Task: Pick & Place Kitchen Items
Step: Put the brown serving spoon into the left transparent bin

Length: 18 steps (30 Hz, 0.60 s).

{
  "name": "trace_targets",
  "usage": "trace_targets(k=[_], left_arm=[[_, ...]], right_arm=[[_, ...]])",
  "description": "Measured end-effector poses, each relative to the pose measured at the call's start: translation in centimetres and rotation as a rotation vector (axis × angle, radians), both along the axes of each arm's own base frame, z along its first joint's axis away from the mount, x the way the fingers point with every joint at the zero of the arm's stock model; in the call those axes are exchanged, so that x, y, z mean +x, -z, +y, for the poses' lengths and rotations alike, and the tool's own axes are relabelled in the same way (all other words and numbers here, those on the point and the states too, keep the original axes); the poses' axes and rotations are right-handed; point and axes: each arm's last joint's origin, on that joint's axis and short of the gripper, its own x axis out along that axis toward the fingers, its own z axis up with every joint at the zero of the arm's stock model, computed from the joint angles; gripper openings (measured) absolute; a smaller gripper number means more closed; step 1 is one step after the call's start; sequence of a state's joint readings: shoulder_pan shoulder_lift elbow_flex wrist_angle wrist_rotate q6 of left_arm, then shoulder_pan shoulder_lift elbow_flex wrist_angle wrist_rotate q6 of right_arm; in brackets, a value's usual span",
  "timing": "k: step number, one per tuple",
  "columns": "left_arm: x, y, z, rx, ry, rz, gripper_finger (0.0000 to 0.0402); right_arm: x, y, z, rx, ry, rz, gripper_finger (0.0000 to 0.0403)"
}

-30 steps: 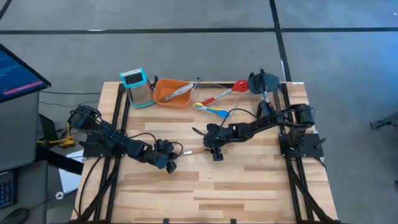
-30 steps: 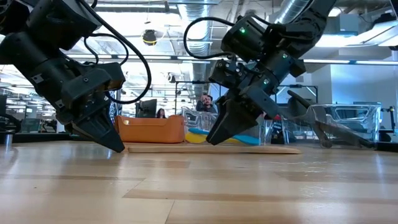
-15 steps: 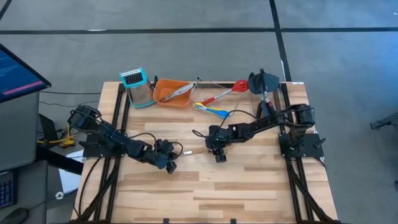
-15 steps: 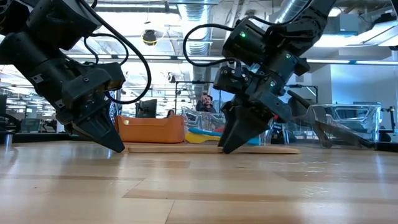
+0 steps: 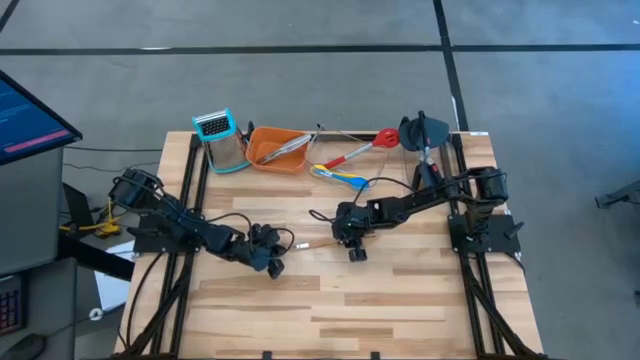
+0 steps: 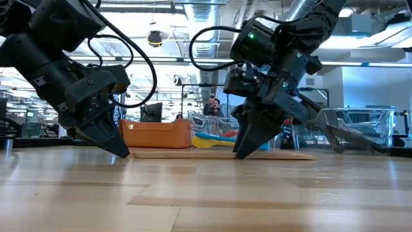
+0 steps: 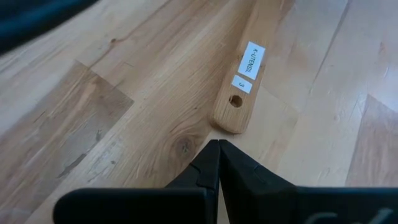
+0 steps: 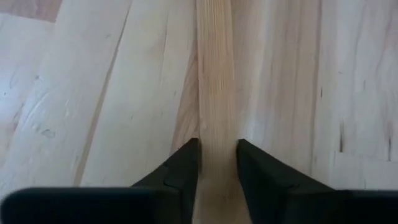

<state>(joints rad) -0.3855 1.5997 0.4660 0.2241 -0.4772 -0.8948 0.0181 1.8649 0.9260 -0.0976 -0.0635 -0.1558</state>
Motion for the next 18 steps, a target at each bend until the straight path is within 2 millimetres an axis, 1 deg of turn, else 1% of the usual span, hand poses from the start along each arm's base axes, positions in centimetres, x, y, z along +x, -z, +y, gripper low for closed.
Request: trace_targets(k=[4, 14, 18], left_arm=[[0.02, -0.01, -0.02, -0.005, 0.003, -0.002, 0.0001], [0.03, -0.06, -0.04, -0.007, 0.005, -0.003, 0.0001], [0.02, -0.08, -0.08, 0.003, 0.026, 0.002, 0.0001]], right_arm=[[-0.16, 0.11, 0.01, -0.001, -0.001, 0.019, 0.0060], [-0.21, 0.19, 0.26, -0.004, 0.009, 0.023, 0.0059], [0.16, -0.19, 0.27, 0.001, 0.016, 0.023, 0.0059]])
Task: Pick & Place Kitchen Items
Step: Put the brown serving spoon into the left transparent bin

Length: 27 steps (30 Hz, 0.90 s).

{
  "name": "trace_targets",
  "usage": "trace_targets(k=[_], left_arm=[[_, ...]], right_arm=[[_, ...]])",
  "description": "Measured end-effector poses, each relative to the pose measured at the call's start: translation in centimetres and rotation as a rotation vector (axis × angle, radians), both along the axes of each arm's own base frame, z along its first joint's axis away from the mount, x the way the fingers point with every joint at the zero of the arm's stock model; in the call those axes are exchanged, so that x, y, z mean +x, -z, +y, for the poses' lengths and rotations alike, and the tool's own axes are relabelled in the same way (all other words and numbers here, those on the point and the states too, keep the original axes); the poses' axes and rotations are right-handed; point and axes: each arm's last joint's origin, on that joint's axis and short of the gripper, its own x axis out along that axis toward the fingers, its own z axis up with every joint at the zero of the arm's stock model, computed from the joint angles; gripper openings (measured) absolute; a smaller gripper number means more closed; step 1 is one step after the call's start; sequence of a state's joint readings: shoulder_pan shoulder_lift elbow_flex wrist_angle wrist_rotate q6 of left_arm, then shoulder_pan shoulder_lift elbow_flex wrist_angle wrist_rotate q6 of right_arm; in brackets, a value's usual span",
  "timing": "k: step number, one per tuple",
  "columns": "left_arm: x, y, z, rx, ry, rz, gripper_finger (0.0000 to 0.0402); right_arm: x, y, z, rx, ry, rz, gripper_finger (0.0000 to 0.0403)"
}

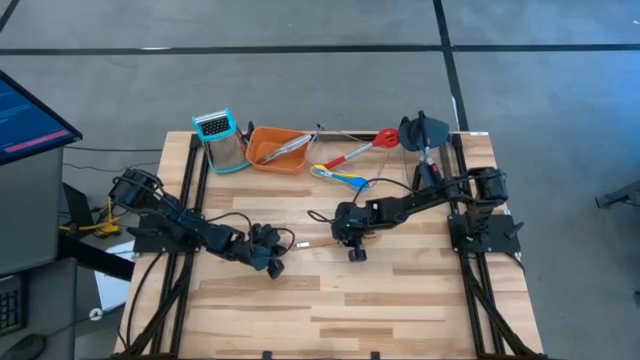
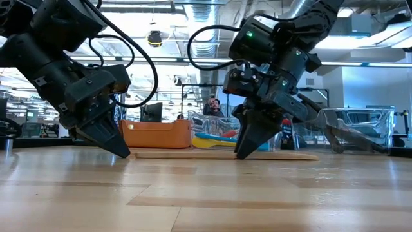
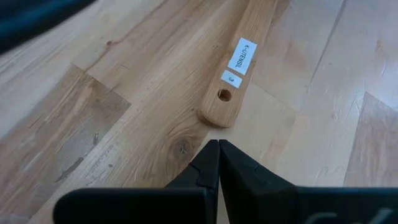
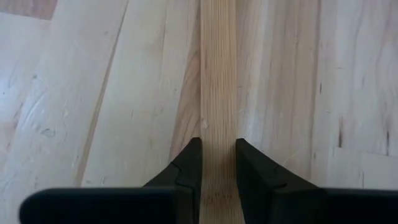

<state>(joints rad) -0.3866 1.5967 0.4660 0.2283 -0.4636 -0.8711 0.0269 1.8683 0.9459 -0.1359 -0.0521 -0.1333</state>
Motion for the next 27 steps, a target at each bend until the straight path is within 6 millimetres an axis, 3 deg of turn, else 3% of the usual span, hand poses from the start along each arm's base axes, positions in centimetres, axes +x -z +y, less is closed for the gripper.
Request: trace_targets(k=[11, 16, 27], left_arm=[[0.0, 0.0, 0.0, 0.002, 0.004, 0.001, 0.0001], [-0.1, 0.0, -0.3, 0.003, 0.015, 0.001, 0.0001], [-0.3, -0.6, -0.4, 0.005, 0.044, -0.011, 0.0001]], right_arm=[[1.3, -1.6, -0.3, -0.022, -0.007, 0.023, 0.0059], [0.9, -3.2, -0.7, -0.030, 0.008, -0.004, 0.0059], [-1.3, -11.1, -3.5, -0.211, 0.176, -0.222, 0.0059]])
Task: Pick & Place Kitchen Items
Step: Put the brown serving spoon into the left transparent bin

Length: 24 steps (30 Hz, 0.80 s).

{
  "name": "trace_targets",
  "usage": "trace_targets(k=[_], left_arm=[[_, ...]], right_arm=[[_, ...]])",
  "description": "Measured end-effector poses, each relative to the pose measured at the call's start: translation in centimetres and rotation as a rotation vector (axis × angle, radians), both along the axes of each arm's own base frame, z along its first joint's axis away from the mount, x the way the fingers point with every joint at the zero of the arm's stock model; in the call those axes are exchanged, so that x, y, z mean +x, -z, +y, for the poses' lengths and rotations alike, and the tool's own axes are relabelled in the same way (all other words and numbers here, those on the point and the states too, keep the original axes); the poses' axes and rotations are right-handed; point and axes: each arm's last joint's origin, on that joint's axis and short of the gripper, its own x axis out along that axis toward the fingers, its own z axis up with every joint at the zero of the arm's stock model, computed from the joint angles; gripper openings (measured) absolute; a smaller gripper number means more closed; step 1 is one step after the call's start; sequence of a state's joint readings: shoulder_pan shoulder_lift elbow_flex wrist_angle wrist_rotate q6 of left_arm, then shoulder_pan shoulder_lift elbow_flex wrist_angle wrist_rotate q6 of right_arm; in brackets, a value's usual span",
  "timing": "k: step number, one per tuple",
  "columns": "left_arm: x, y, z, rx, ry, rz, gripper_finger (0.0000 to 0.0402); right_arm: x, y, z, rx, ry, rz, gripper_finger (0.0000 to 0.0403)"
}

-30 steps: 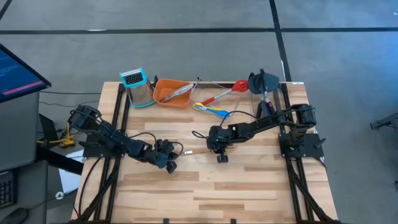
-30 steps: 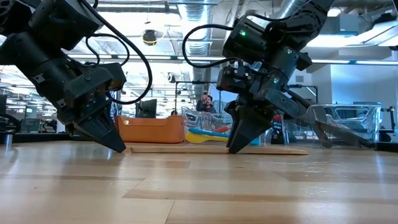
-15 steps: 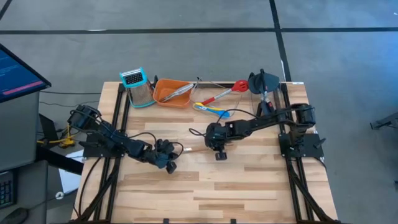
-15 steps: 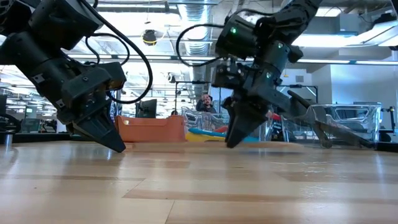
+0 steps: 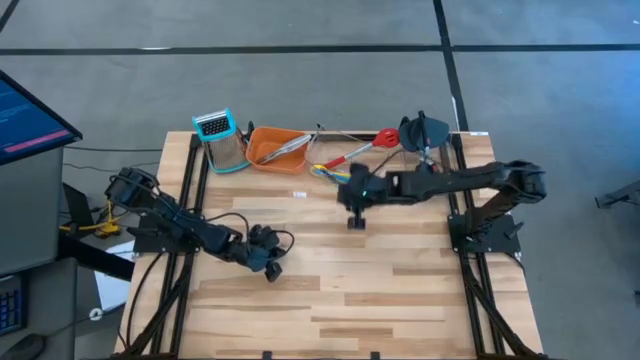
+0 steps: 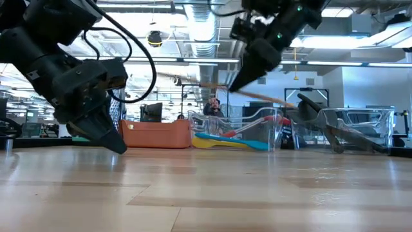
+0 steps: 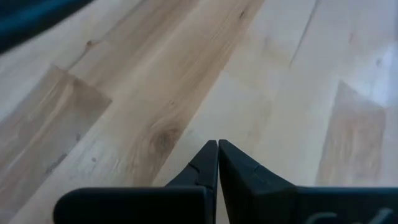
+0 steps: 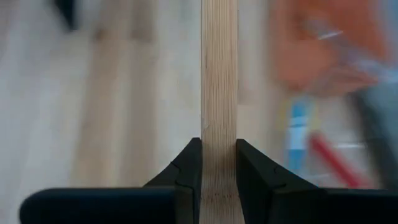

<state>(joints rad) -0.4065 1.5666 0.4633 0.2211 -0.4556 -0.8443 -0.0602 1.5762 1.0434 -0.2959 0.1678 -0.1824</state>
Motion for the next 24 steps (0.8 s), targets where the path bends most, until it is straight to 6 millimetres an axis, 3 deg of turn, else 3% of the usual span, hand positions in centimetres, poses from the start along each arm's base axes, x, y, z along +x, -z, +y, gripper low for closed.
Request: trace_targets(k=[6, 12, 17, 24], left_arm=[[0.0, -0.8, 0.0, 0.017, 0.017, -0.033, 0.0001], [0.0, -0.9, 0.0, 0.034, 0.022, -0.037, 0.0001], [0.0, -0.9, 0.1, 0.041, 0.021, -0.038, 0.0001], [0.0, -0.9, 0.1, 0.044, 0.022, -0.037, 0.0001]], right_arm=[[-0.3, -3.0, -3.5, -0.112, 0.113, -0.187, 0.0059], [0.2, -3.5, -7.7, -0.164, 0.223, -0.327, 0.0059], [0.3, -1.9, -10.7, -0.166, 0.311, -0.316, 0.0059], [0.7, 2.1, -13.4, -0.121, 0.394, -0.221, 0.0059]])
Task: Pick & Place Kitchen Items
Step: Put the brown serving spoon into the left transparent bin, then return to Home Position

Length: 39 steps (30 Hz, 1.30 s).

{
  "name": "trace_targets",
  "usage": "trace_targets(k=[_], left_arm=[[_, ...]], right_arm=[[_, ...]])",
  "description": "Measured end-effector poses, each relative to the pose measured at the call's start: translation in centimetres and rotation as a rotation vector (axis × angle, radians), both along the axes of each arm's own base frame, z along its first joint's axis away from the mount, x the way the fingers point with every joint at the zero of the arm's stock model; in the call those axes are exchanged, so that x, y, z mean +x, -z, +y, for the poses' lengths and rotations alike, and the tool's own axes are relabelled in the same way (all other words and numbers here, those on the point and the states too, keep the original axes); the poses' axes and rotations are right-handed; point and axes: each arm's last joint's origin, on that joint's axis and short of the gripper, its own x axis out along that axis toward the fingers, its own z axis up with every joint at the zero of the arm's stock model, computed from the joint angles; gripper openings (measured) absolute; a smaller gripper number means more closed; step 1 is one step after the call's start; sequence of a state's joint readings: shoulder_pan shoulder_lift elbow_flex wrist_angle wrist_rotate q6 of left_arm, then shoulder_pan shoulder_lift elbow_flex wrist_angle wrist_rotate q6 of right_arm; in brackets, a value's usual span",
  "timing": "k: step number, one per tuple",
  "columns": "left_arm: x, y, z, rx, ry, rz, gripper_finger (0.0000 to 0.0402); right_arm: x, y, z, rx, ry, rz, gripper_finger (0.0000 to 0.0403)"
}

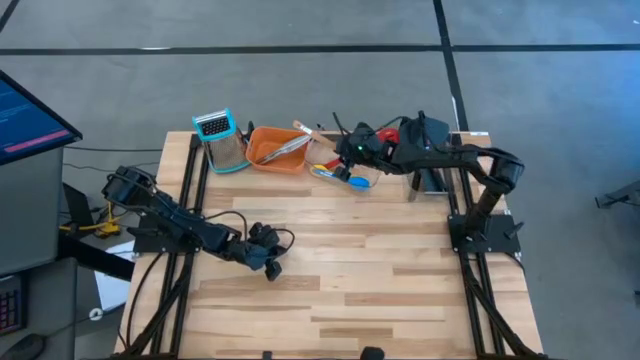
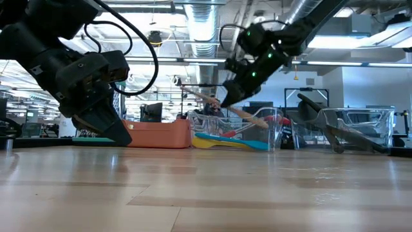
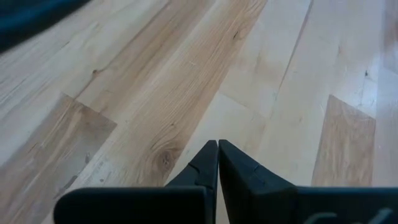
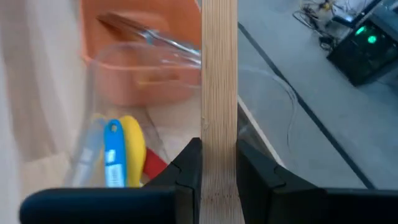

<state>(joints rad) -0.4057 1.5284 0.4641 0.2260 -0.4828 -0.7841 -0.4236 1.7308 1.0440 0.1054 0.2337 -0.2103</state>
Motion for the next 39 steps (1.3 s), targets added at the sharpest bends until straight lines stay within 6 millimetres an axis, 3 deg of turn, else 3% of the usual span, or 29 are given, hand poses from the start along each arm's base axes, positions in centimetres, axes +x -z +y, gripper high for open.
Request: trace_targets(k=[5, 11, 19, 24, 31, 39], left_arm=[[0.0, 0.0, 0.0, 0.005, -0.002, -0.001, 0.0001], [0.0, 0.0, 0.0, 0.004, -0.002, -0.001, 0.0001], [0.0, 0.0, 0.0, 0.004, -0.001, -0.001, 0.0001], [0.0, 0.0, 0.0, 0.003, -0.001, -0.002, 0.0001], [0.0, 0.0, 0.1, 0.024, -0.006, -0.006, 0.0001], [0.1, -0.7, 0.1, 0.110, 0.042, -0.031, 0.0001]], right_arm=[[0.0, 2.1, -1.0, 0.049, 0.044, 0.039, 0.0059], [-0.2, 2.3, -1.1, 0.072, 0.060, 0.051, 0.0064], [-0.4, 1.3, -0.4, 0.085, 0.057, 0.050, 0.0244], [-1.1, -2.2, 0.5, 0.078, 0.041, 0.040, 0.0284], [-3.7, -9.1, 4.4, 0.076, -0.041, 0.029, 0.0242], [-7.5, -13.1, 10.1, 0.156, -0.182, -0.013, 0.0104]])
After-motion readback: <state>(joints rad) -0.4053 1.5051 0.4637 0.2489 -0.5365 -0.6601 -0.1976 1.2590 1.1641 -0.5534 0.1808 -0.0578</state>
